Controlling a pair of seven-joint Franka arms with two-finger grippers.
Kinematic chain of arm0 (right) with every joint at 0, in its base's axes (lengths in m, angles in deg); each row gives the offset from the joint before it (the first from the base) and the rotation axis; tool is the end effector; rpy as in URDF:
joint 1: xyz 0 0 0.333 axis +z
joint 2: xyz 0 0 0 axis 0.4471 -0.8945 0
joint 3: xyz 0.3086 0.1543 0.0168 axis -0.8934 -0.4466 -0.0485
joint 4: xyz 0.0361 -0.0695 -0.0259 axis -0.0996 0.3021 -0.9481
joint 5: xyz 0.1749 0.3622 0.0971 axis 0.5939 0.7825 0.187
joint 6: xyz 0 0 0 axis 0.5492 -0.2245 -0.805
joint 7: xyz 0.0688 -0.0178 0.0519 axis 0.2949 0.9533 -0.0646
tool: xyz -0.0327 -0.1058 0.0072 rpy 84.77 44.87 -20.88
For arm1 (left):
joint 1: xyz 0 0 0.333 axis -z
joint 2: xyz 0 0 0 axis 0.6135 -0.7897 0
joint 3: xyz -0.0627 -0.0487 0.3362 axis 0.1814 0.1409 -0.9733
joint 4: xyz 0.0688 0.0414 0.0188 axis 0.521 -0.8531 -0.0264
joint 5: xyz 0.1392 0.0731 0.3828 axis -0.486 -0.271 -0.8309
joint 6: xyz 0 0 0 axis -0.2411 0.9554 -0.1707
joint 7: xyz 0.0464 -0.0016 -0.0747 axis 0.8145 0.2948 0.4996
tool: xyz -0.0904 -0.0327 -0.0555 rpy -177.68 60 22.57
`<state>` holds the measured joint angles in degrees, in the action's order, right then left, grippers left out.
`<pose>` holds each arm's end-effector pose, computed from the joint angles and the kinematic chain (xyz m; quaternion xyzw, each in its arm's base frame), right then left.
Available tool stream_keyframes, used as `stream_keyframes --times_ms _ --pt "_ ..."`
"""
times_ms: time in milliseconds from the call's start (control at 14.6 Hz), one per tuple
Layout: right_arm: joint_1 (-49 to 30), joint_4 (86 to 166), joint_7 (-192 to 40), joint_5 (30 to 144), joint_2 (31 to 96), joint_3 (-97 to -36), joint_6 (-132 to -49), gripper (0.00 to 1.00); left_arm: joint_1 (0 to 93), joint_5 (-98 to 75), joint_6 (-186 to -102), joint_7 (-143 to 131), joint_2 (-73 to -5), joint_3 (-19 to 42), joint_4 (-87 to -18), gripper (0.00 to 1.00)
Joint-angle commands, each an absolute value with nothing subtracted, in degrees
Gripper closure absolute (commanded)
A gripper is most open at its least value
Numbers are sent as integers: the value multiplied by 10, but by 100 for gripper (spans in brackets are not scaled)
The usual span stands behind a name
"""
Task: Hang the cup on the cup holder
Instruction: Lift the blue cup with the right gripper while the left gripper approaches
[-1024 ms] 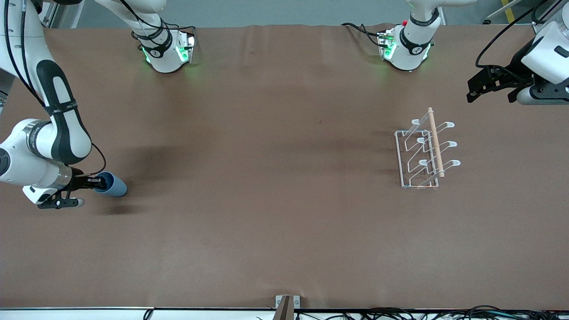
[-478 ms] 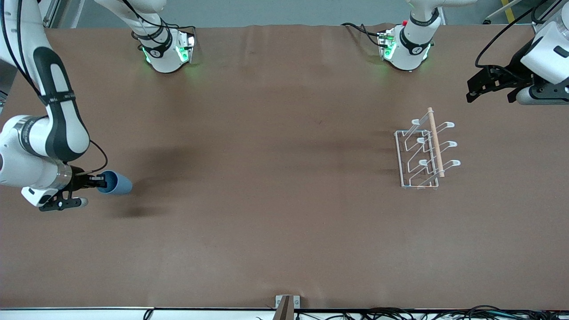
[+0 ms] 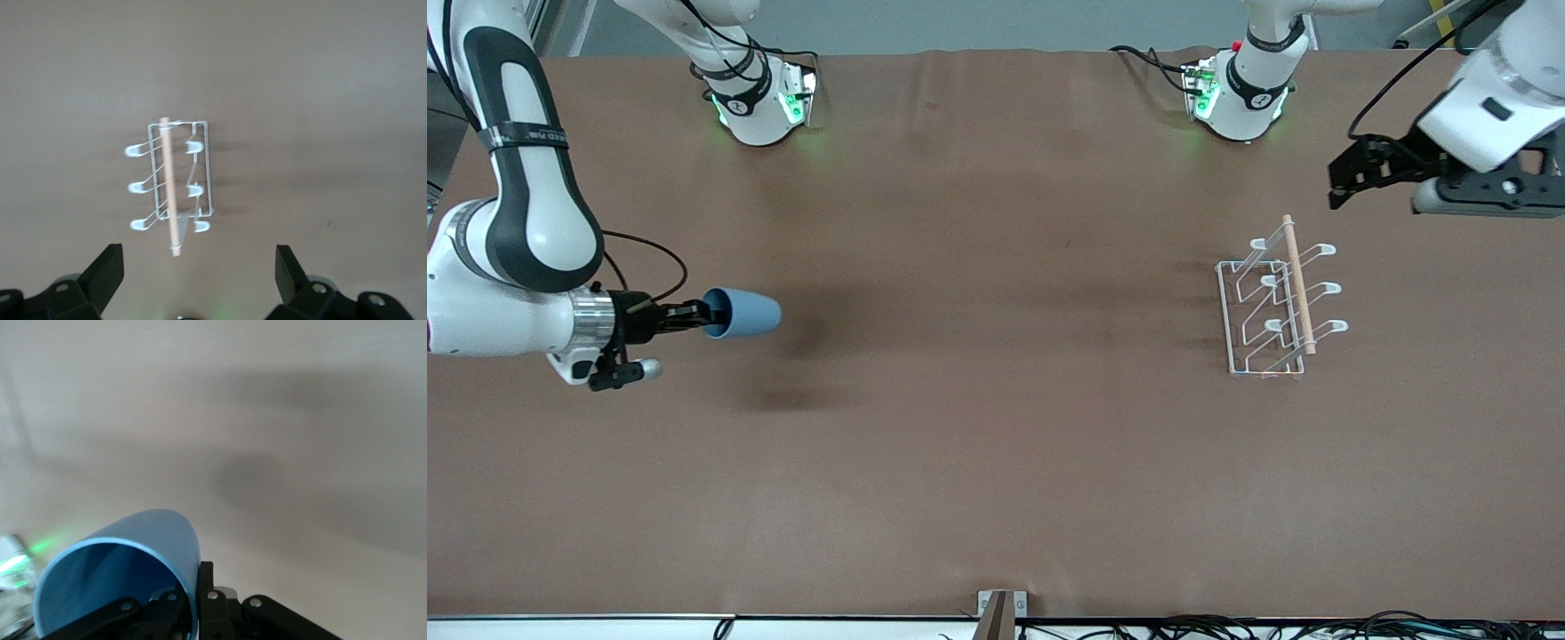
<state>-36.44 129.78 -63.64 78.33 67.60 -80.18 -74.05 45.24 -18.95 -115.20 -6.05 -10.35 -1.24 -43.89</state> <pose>0.6244 0.0240 0.3619 -0.9460 -0.0503 0.1525 0.2815 0.5407 -0.1274 0.6685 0.9985 -0.0537 0.0000 0.0120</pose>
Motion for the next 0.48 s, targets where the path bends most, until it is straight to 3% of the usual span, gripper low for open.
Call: stream_keyframes --times_ms 0,410 --pt "-339 1311 -630 866 686 -808 -718 100 504 -180 -1172 -70 -114 -12 -425 0" --pt "-281 1311 -632 1038 681 -808 -701 100 634 -150 -1194 -71 -161 -12 -369 0"
